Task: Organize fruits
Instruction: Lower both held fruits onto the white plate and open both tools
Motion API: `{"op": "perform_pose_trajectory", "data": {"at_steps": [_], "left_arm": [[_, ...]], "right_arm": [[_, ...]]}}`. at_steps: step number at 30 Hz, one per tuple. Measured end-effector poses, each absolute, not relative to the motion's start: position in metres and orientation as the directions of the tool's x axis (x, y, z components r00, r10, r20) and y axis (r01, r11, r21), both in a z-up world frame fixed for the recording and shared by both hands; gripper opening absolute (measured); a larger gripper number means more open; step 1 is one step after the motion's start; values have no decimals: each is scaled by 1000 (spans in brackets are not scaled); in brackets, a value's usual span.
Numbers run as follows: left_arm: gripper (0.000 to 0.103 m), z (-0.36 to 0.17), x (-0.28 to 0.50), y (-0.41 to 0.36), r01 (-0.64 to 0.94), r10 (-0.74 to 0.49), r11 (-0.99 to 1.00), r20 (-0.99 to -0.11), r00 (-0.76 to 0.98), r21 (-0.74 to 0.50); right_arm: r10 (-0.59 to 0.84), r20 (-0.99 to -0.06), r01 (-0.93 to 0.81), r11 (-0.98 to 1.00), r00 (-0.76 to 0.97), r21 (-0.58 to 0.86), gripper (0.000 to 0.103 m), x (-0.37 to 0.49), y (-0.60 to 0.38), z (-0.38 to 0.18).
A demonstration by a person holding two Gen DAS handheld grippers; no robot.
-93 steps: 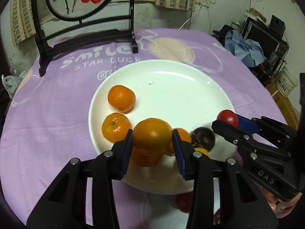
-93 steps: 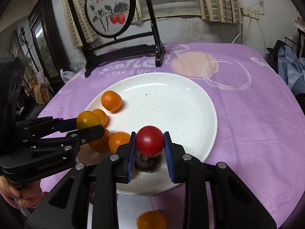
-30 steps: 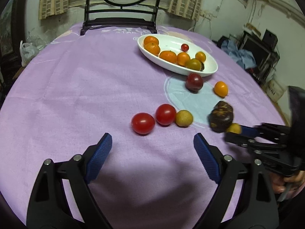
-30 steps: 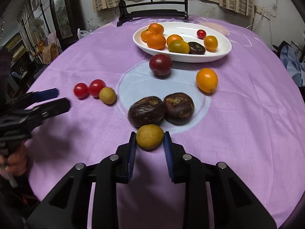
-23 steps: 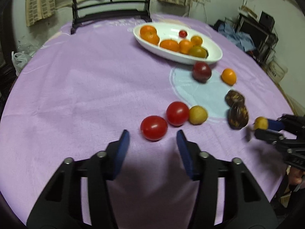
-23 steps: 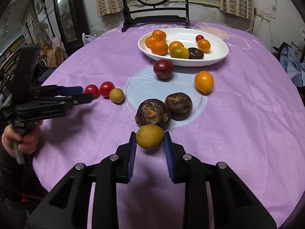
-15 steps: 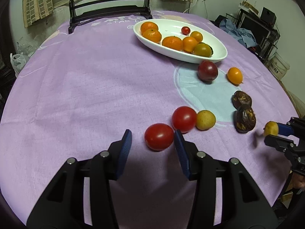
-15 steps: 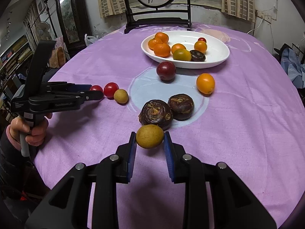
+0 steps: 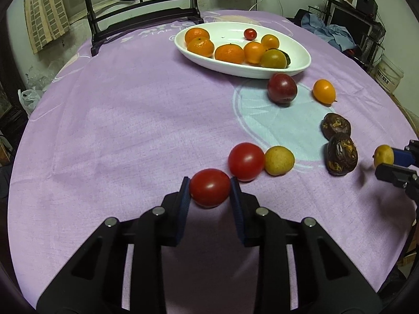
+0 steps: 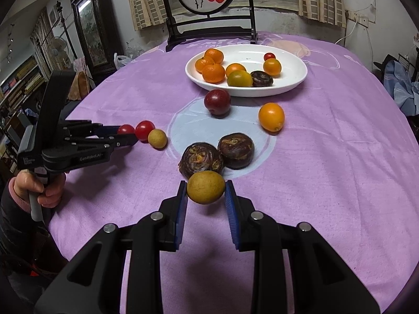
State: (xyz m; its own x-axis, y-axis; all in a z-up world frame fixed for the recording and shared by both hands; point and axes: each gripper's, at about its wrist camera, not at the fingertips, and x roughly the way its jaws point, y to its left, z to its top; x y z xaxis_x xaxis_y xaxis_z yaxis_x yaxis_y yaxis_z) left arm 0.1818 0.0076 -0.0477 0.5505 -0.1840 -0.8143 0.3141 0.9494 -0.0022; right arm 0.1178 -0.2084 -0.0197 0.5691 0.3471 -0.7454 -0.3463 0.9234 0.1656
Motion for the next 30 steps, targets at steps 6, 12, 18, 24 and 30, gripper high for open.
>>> {"op": "perform_pose_trajectory", "data": {"at_steps": [6,12,18,24,30], "left_arm": [[30,-24,181,9,303,-186,953,-781,596,4],[30,19,208,-3,298,-243,953,-710,661,-49],[30,25,287,-43,269,-253,959,-709,658,-93],[30,6,342,-73,250,-213,966,-760,614,-68],[66,-3,353,-81,236,-174,971,-779,602,-35]], "right_arm": [[370,-716,-357,917,592,179,29,132,-215,-3],[362,-662,-327,927,656,184,29,190,-225,19],[286,-654,-243,957,701,158,29,277,-233,15],[270,-691,-241,960,671,142,29,320,-231,-5],[268,-704,-248,959,658,134,54,321,-230,-8]]}}
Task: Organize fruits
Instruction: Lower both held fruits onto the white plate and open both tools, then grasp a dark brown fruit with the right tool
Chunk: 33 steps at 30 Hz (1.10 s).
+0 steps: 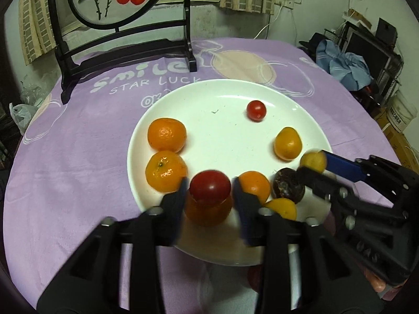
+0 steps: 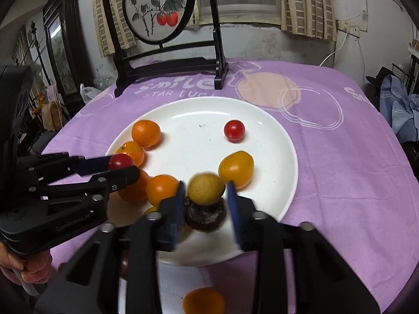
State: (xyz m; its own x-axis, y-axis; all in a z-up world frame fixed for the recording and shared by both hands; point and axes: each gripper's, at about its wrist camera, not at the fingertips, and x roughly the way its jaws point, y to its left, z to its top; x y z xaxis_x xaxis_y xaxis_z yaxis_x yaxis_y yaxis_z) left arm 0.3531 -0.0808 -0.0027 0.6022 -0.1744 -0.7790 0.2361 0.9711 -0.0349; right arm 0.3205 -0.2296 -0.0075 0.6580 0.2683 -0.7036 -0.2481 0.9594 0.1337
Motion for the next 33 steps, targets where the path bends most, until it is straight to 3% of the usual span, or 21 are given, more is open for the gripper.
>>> {"op": "perform_pose_trajectory", "data": {"at_steps": [1,6,18,33], "left_arm": [[75,1,349,-79,216,-156,976,-766,624,-23],[92,20,310,-58,200,-167,979,-719,675,-39],[94,-8,172,14,147,-175,984,-715,677,-102],[96,-27,147,31,147,-210,978,-697,686,-151]], "right_arm": [[271,-694,-243,960,667,141,57,316,-232,-4],[316,-634,-254,948,706,189,59,273,-247,14],[395,-691,-373,908,605,193,59,132,-215,-14],[300,-790,-297,942,534,157,59,150,-177,-47]]}}
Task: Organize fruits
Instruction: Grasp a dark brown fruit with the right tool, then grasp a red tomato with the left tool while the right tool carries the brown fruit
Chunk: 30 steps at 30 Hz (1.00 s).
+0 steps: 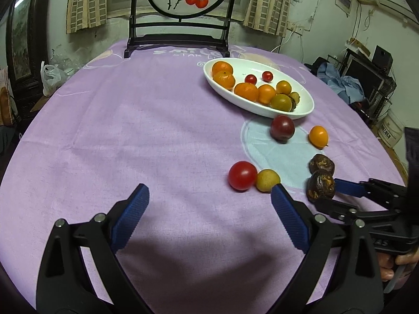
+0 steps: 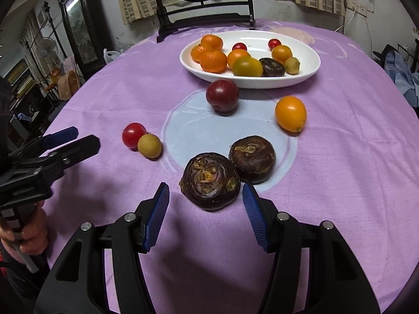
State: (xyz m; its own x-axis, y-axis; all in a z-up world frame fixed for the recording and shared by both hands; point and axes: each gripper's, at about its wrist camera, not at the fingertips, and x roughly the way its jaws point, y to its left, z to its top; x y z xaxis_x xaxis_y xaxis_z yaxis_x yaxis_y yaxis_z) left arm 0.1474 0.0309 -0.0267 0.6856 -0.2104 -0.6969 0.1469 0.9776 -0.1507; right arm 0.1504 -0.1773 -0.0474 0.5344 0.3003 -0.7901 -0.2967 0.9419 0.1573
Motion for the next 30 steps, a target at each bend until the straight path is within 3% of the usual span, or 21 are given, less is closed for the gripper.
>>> {"op": "perform_pose_trajectory", "data": {"at_steps": [4,9,18,25,30], "left_arm": [[96,-27,148,33,152,-229,973,-691,685,-172],[96,-27,148,33,154,-232,973,-691,685,-174],[94,-32,157,27,191,-256,966,-716,649,-172],[67,-39,173,19,281,-302,946,-753,585,-161],[56,-44,187,15,334,-314,932,-776,548,-141]], "right_arm": [[280,-796,-288,947,537,139,58,154,-173,-49],[267,-797,-281,951,541,127,48,155,-173,-51],[323,-752,-284,941,575,187,47,145,-192,-45],[383,-718,-275,923,581,270,47,141,-214,-41],[395,-713,-294,917,580,269,47,140,-211,-39]]}}
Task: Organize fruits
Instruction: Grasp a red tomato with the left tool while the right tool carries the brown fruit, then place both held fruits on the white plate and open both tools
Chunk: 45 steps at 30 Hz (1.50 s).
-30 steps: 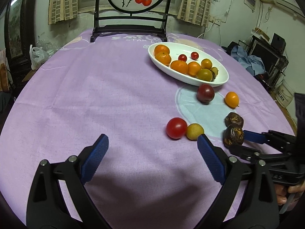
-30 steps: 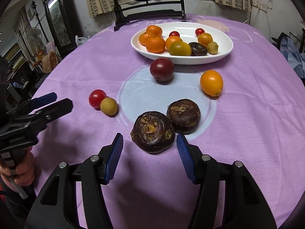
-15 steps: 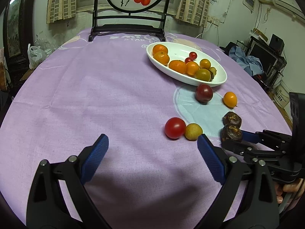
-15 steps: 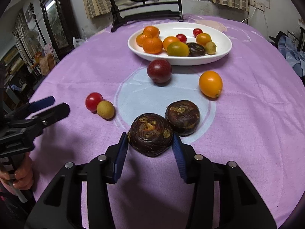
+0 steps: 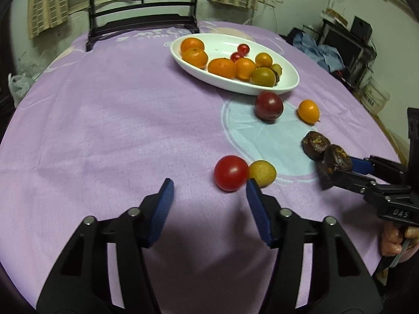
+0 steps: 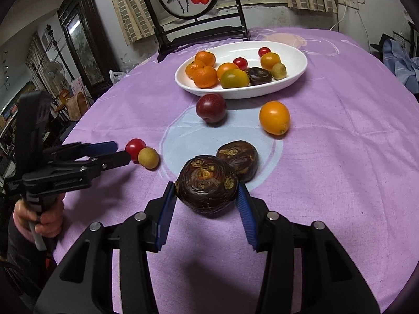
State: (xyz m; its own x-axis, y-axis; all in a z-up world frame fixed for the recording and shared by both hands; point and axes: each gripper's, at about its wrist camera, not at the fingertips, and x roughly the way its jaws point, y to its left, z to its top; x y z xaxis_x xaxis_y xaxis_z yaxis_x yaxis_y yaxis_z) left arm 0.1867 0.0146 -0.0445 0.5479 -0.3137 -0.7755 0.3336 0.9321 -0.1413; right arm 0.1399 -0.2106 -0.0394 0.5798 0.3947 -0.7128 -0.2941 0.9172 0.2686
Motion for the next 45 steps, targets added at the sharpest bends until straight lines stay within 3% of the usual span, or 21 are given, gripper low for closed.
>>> {"op": "perform_pose_trajectory", "data": {"at_steps": [11,13,18,28,35,40,45], "left_arm": [[53,-45,210,-3,435,-341,895,-784,519,-101],[42,-44,212,-2,438,-362,890,-781,509,-127],[31,-44,206,-10,456,-357,884,-780,513,-105],[30,-42,197,-8,421,-332,902,-778,533,-96],[30,-12,196,-5,407,-349,907,-725,595,-102],[30,19,237,-22,352,-328,930,-666,670,-103],[30,19,296,-48,290,-288,950,-679,675,-115]], "right_arm": [[423,-710,-292,905,563,308,47,142,-215,-41],[425,-710,-293,905,562,309,47,142,-215,-41],[424,-709,-293,905,564,308,47,142,-215,-41],[430,-696,-297,902,575,312,47,139,-218,-37],[459,-637,-325,889,619,324,47,147,-229,-9],[420,-577,-300,907,700,296,47,200,-238,19],[360,-589,-249,932,723,263,47,274,-241,15]]}}
